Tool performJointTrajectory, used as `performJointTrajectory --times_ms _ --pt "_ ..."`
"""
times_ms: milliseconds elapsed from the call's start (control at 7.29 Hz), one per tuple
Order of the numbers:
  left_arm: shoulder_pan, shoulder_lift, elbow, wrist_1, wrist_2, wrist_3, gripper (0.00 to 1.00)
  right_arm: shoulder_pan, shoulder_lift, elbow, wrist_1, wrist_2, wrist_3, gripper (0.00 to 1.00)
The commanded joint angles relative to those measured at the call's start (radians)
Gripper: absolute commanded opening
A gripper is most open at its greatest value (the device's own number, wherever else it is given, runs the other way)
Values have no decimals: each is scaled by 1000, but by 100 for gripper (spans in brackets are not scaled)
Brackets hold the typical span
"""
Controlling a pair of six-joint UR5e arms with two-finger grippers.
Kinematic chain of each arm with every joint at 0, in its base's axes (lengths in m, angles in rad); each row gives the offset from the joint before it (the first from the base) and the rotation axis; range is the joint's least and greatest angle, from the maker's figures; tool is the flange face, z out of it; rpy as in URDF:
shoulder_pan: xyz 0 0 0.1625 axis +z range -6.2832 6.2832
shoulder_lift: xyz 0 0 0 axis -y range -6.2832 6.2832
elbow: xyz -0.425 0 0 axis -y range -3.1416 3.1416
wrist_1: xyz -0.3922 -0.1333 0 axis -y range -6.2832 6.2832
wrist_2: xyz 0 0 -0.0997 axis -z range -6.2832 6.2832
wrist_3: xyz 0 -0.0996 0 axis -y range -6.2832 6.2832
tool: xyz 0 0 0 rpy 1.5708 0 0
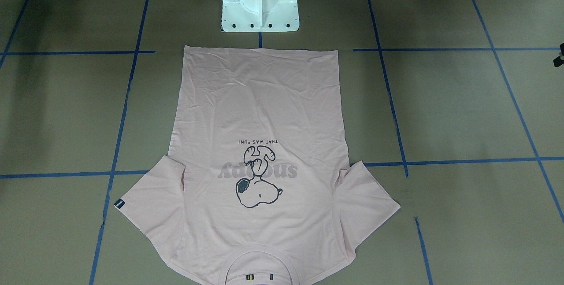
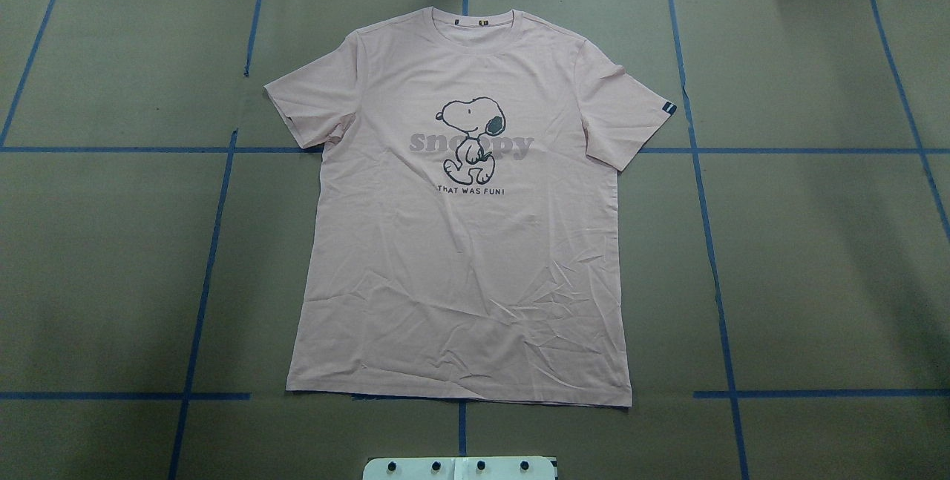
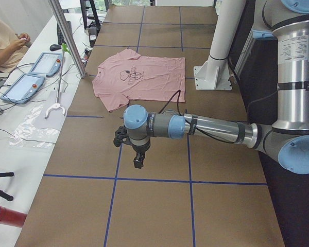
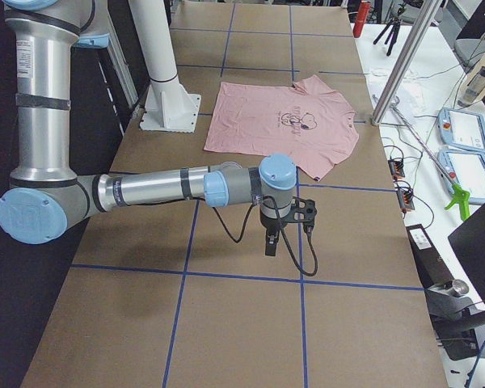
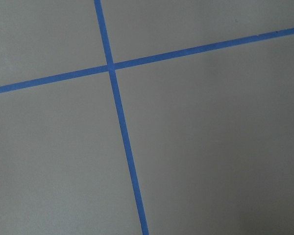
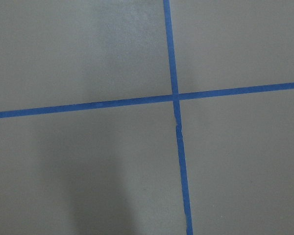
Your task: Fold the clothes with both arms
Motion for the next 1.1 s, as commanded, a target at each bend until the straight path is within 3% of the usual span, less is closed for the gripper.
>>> performJointTrajectory --times_ms 0,548,823,960 --pt "-14 -13 -23 -1 4 12 100 -1 0 0 5 6 3 100" --pt "-13 -16 -63 -7 1 -26 100 -59 -9 -3 89 53 8 100" --pt "-13 -2 -75 -34 7 -28 100 -203 49 -17 197 41 203 100" --pt "-10 -11 -77 -44 9 -33 100 -235 135 -53 233 43 338 100"
